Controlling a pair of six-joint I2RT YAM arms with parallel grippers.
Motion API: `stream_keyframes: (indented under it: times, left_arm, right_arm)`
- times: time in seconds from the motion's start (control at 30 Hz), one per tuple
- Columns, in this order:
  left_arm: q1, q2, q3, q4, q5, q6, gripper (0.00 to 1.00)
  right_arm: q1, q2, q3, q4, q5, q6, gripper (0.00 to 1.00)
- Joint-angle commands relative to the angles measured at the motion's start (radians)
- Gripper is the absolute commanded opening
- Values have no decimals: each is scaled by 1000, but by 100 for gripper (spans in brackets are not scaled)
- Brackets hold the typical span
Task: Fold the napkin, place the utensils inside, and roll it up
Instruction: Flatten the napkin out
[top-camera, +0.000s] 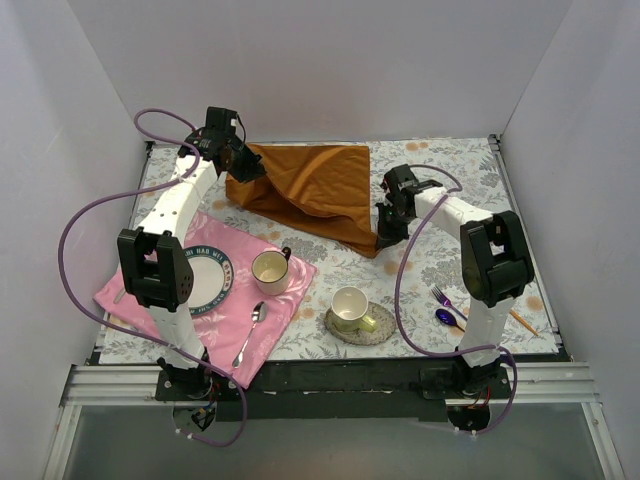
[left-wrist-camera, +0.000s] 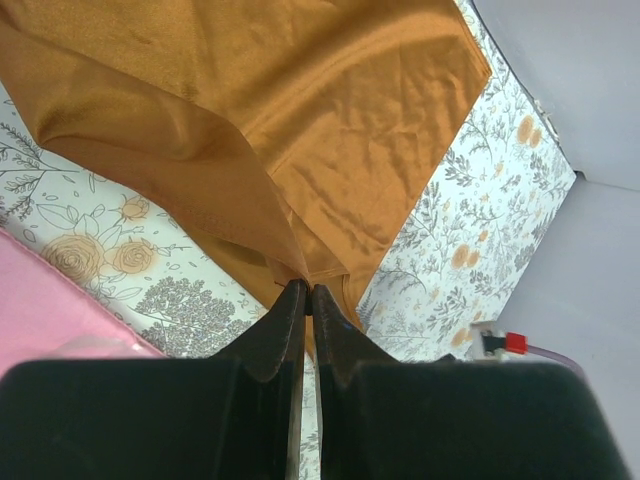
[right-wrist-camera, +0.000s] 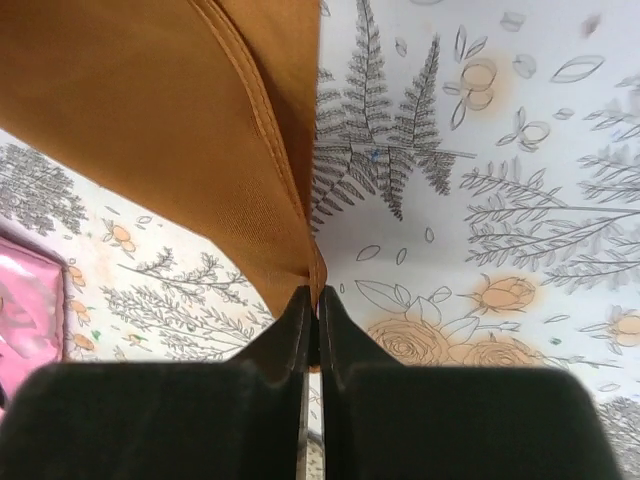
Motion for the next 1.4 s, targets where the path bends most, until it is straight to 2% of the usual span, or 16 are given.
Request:
stream_keyframes:
  times: [0.0,0.23,0.3,0.4,0.43,0.67,0.8,1.0,1.03,1.13,1.23,1.27,1.37]
  left_arm:
    - [-1,-2,107,-10,-22,-28,0]
    - [18,142,428,-40,-22,-74,0]
    - [22,145,461,-7,-14,-89,0]
    - [26,113,442,125,-1,-98,0]
    - [26,81,403,219,24,-95,0]
    - [27,-2,351,524,136,-115,0]
    - [27,27,409,657,168,-117,0]
    - [27,141,581,820,170,-149,0]
    - [27,144,601,854,167,-166,0]
    - [27,124,609,895,168,-174,0]
    - [29,51,593,869,148,-84,0]
    - [27,23,574,856,127,-59,0]
    - [30,-109,441,836,43,22,0]
  right_arm:
    - [-4,-43,193,-126,109,-51,1]
    - [-7,-177,454,-282,290,-110,1]
    - [-7,-215,494,-310,335,-123,1]
    - [-7,-309,536,-330,369,-160,1]
    - [-9,-365,539,-318,366,-170,1]
    - [-16,-585,565,-225,457,-212,1]
    - [-21,-603,614,-152,542,-248,1]
    - [-38,-464,916,-126,682,-339,1]
    - [-38,-458,957,-105,685,-357,1]
    - [-39,-523,938,-50,610,-371,1]
    - [-39,-670,781,21,373,-402,1]
    - [-39,-709,693,33,334,-401,1]
    - [-38,-816,628,20,243,-385,1]
